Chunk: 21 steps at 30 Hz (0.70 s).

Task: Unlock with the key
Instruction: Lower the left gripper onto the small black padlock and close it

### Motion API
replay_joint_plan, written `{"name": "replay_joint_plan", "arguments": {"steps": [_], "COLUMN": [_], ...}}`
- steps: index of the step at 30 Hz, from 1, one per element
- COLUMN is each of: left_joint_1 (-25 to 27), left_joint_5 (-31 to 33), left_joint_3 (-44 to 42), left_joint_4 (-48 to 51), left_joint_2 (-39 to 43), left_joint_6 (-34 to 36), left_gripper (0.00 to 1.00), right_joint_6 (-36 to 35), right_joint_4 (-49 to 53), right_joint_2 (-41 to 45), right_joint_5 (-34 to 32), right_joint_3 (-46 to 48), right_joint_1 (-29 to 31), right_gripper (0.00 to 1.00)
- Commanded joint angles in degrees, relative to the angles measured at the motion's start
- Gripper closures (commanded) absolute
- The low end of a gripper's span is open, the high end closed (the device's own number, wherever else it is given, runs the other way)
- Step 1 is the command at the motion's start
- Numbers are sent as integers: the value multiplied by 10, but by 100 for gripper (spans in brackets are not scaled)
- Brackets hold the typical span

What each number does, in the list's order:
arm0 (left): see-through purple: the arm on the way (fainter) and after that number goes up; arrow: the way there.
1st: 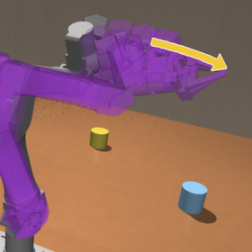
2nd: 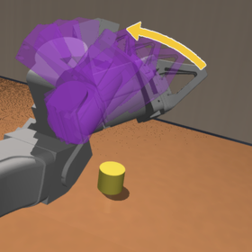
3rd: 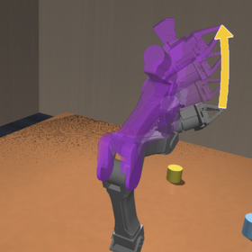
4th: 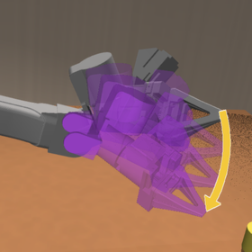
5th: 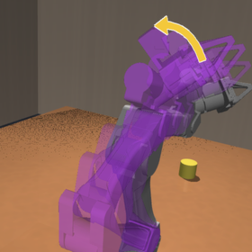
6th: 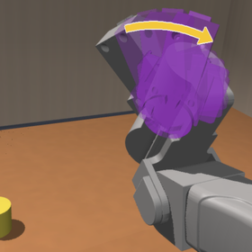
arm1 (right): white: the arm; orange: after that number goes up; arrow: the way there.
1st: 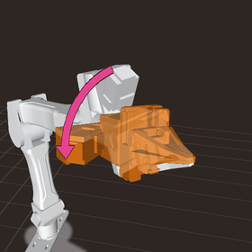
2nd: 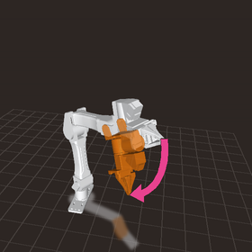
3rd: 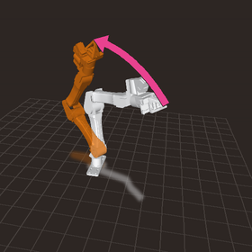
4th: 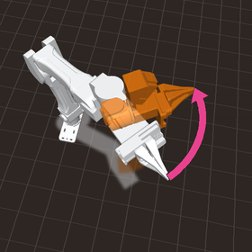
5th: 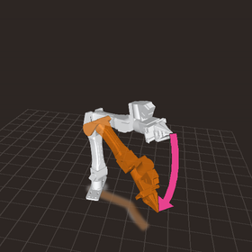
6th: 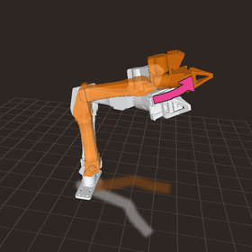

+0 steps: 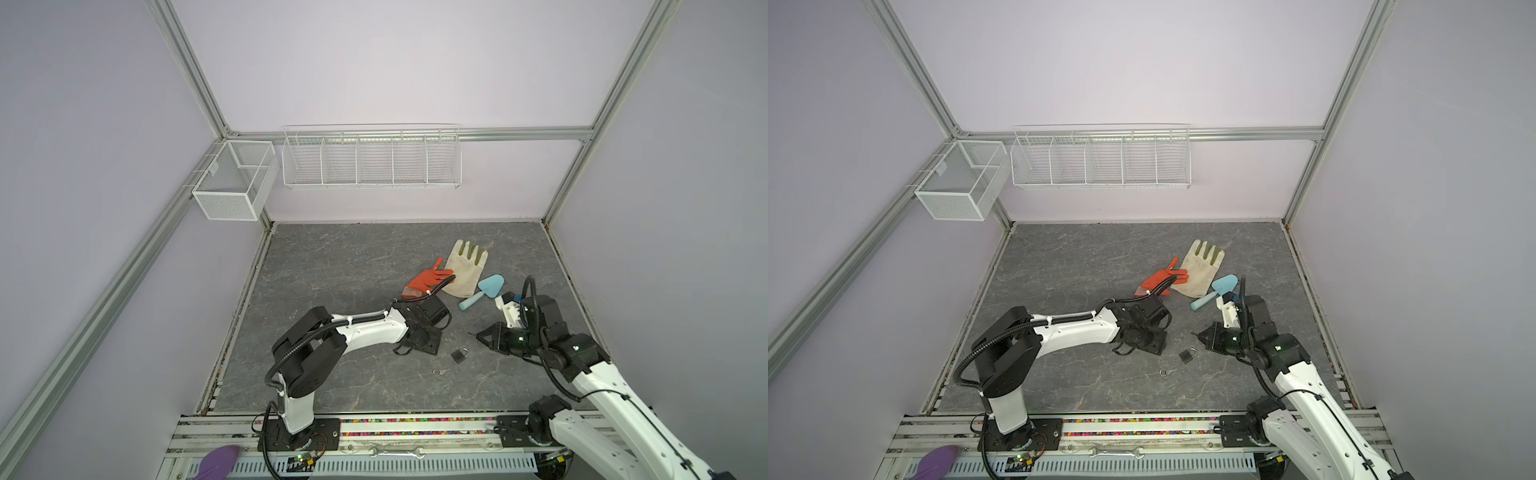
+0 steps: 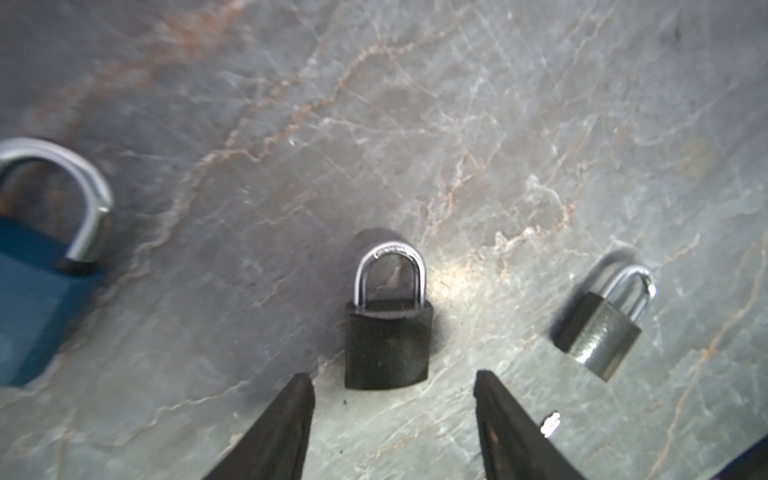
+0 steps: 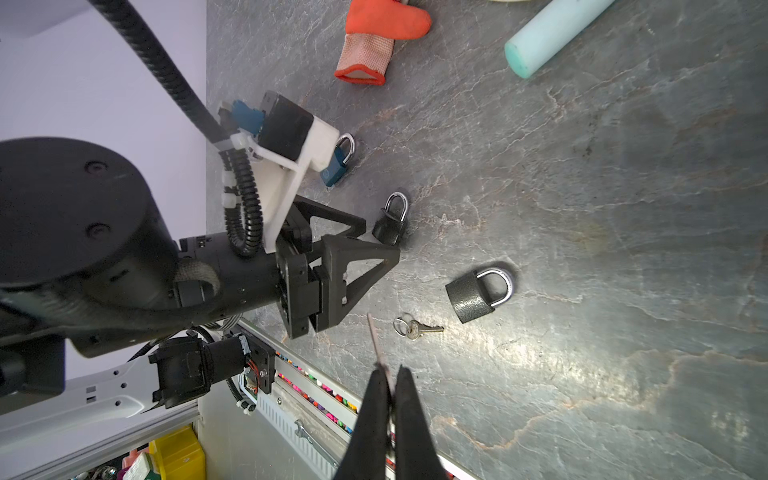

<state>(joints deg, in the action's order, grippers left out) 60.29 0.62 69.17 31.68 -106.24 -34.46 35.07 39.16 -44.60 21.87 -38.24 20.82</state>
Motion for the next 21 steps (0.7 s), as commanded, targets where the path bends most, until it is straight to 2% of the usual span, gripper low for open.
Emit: {"name": "replay_joint_plan", "arguments": {"steps": [1,5,9,21], "left_joint_1": [8,13,18,29], "left_joint_5": [65,34,53,78], "left_joint_3": [34,37,72,103], "left_joint_4": [44,16,50,86], "left_joint_2": [-19,-29,-58,-96], "left_joint_6": [-34,-31,-22,-22], "left_gripper": [38,39,40,51], "right_joint_6": [-8,-8,-9,-10], "right_joint_4": [0,0,-1,-8], "right_joint_2": [2,5,7,7], "right_joint_5": [-6,-6,-5,-2], "right_joint_3": [0,4,8,16], "right_joint_1": [-3,-3,-4,-5], "right_gripper": [94,94,94,94]}}
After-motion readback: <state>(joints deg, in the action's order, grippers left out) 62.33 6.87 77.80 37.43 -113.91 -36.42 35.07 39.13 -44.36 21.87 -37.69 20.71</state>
